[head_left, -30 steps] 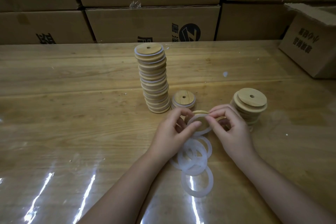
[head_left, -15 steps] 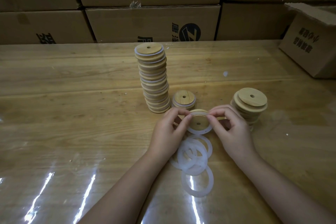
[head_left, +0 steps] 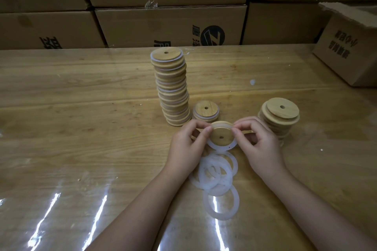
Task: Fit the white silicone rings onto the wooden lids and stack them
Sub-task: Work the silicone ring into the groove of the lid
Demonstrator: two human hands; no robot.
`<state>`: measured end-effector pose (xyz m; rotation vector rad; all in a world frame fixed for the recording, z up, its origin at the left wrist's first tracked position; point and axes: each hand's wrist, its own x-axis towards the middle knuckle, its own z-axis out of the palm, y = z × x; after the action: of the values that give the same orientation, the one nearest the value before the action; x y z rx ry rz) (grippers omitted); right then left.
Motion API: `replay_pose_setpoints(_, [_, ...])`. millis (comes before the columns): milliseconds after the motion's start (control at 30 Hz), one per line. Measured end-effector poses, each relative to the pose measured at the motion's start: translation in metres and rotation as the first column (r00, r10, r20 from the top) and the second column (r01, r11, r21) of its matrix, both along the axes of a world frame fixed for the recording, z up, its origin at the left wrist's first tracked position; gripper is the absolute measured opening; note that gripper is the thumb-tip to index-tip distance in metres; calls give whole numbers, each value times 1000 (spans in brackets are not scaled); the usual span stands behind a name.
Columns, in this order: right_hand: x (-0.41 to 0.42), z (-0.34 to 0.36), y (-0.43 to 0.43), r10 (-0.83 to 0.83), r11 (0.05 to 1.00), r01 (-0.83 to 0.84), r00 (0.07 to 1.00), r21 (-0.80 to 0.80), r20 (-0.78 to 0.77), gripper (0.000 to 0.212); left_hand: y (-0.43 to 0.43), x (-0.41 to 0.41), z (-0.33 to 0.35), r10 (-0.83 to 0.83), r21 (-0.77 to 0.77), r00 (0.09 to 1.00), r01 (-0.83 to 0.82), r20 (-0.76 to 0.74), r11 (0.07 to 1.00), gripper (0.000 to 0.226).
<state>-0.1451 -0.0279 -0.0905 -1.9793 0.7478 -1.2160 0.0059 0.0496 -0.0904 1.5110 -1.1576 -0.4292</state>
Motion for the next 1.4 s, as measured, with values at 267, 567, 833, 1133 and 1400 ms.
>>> replay_pose_setpoints(267, [0,1,0,-1,1000,1,1000,1,-4,10,-1,4,1,1,25,1000,0,-23,1000,12])
replay_pose_setpoints(567, [-1,1,-1,-15,1000,15,1000,16,1,14,-2,4,-4,2,-9,1000,-1,27,1000,7])
replay_pose_setpoints(833, [-1,2,1,-33,999,33,999,23,-3,9,-2,4,-5,-12,4,999,12,44,1000,7])
replay_pose_setpoints(1133, [-1,1,0,-12,1000,12,1000,29,-1,11,-2,4,-1,-23,38,1000,23,-19,999,6])
replay_pose_setpoints(1400, [0,2,3,23,998,-26,999,-62,-38,10,1,1,2,-38,-88,999,40,29,995,5])
